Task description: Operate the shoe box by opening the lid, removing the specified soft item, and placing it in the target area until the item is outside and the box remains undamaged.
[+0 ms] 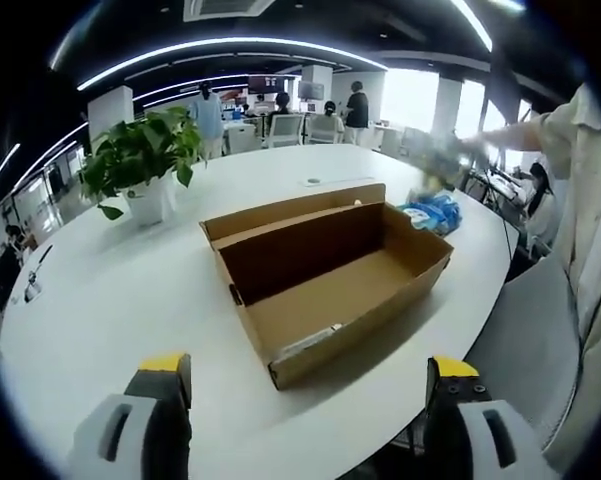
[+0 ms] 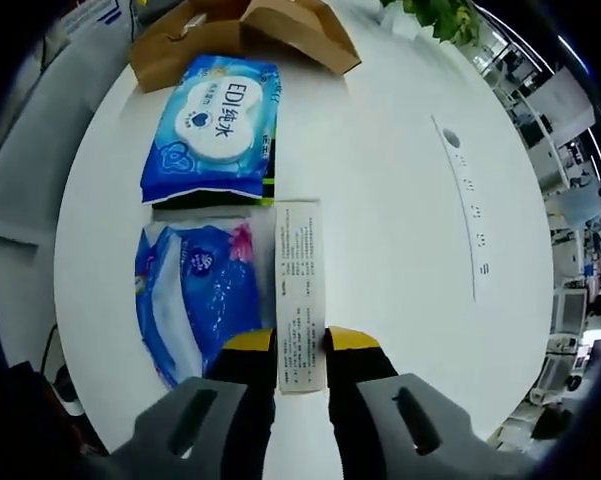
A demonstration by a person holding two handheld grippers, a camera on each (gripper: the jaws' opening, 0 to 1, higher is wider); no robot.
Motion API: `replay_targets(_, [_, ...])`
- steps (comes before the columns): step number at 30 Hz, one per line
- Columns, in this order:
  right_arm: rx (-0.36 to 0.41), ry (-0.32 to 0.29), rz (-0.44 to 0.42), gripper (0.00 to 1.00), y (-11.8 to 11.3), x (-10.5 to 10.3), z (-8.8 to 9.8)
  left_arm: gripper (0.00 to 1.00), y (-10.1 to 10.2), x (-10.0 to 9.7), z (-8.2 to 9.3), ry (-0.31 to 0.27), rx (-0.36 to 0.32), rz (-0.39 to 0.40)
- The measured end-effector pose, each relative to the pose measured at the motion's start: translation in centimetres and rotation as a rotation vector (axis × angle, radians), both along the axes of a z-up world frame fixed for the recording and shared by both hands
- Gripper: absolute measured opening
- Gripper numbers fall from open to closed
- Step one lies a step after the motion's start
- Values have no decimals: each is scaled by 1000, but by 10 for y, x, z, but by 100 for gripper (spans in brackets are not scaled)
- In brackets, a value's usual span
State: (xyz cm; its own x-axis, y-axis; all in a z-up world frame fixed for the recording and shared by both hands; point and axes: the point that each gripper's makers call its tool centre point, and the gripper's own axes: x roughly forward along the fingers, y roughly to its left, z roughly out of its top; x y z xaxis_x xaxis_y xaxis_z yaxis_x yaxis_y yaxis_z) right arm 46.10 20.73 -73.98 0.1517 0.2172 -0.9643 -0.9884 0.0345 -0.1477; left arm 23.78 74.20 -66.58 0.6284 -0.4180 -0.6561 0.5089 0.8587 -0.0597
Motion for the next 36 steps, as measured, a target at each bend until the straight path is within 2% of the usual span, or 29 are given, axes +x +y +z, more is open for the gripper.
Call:
replay_targets(3, [-8,-25,-8,17,0,4,1,100,-1,2,3,0,5,-9])
replay_targets(8, [13,-32,-13,21,3,5,5,100,0,7,7,-6,6,-22])
replay_targets(13, [37,-59,-40,28,6,8,11,100,1,12,8,-12,4,-35])
replay_targets(16, [81,-62,-132,37,9,7,21,100,0,15,6,-9,9,-46])
replay_targets(20, [148,-64,-210,50,19,0,32,100,1,16,2,0,9,-58])
replay_targets(25, [243,-67,-361,66,26,-8,56,100,4,19,1,-5,11,-63])
replay_targets(30, [274,-87,-415,77,29,-20,69,100,3,23,3,-22,11,-76])
replay_targets(36, [290,-112,-416,86,32,-36,75,97,2,30,9,-46,0,-83])
